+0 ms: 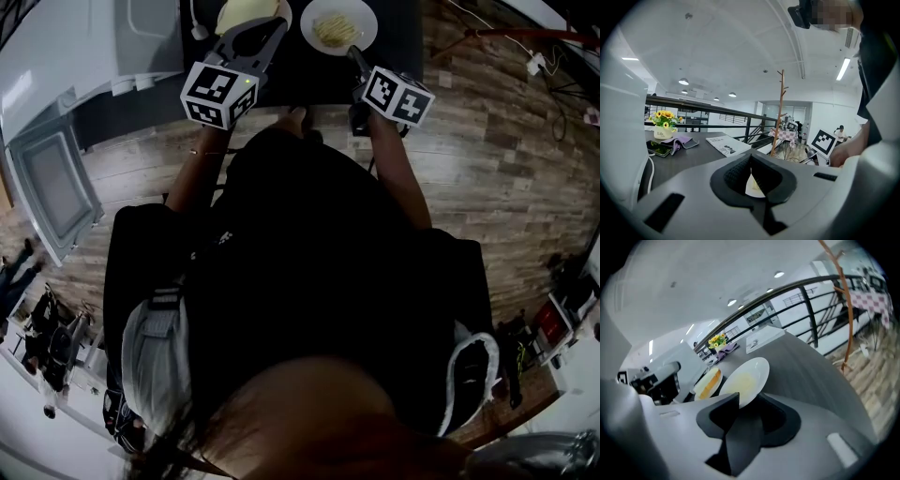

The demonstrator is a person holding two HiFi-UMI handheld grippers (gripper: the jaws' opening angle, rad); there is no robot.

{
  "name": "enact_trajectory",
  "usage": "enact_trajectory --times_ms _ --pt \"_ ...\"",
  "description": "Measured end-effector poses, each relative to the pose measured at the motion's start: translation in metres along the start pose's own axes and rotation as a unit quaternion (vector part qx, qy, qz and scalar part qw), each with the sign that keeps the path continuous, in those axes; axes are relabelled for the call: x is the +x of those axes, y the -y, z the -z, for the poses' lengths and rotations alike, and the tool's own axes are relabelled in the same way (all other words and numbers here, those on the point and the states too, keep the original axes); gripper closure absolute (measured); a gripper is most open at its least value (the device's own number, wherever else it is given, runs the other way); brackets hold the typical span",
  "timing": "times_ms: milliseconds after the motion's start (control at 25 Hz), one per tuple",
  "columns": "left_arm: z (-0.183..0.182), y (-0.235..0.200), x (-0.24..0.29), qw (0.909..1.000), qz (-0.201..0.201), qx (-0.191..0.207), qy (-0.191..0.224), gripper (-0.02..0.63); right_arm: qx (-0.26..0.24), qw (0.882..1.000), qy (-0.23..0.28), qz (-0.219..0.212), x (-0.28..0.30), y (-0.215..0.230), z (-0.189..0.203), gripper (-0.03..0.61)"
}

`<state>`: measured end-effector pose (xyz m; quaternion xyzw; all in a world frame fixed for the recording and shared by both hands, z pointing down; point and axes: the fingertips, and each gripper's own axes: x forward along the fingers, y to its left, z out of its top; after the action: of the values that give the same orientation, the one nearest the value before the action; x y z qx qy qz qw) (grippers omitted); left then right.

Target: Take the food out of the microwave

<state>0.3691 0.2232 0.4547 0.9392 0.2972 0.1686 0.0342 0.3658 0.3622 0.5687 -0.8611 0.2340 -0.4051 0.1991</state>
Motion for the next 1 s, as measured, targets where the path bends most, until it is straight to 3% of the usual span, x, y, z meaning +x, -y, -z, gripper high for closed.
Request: enact_trajectory --times_ms 120,280,400,600,640,720,1000 --pt "-0.002 0.0 -0.002 1.0 -0.003 -0.005 0.002 0.606 -0.068 0.998 -0.009 0.015 0.0 -0.002 -0.001 0.474" --pt "-0.003 -0.001 -0.005 0.9999 -0.006 -0.007 0.005 0.606 -0.069 0.997 -0.009 0.022 0.0 0.002 0.002 0.459" --pt "-0.005 -0.001 -0.007 0.9999 -0.006 -0.005 0.007 0.606 -0.1 0.994 -0.009 0.035 -0.001 0.004 -0.001 0.459" --pt "-0.006 0.001 -0.009 0.9999 -0.006 -0.004 0.01 0.606 -0.094 0.995 0.033 0.024 -0.008 -0.004 -0.019 0.459" --pt "-0.006 0.002 -0.009 0.9999 -0.005 -0.004 0.01 0.606 -0.089 0.995 0.043 0.016 -0.01 -0.006 -0.023 0.465" --pt "-0.007 0.003 -0.009 0.9999 -0.005 -0.004 0.012 0.606 -0.089 0.994 0.057 0.004 -0.014 -0.012 -0.029 0.565" --pt "-0.014 0.005 -0.014 0.9998 -0.006 0.0 0.019 0.606 -0.102 0.99 0.093 -0.013 -0.027 -0.026 -0.049 0.578"
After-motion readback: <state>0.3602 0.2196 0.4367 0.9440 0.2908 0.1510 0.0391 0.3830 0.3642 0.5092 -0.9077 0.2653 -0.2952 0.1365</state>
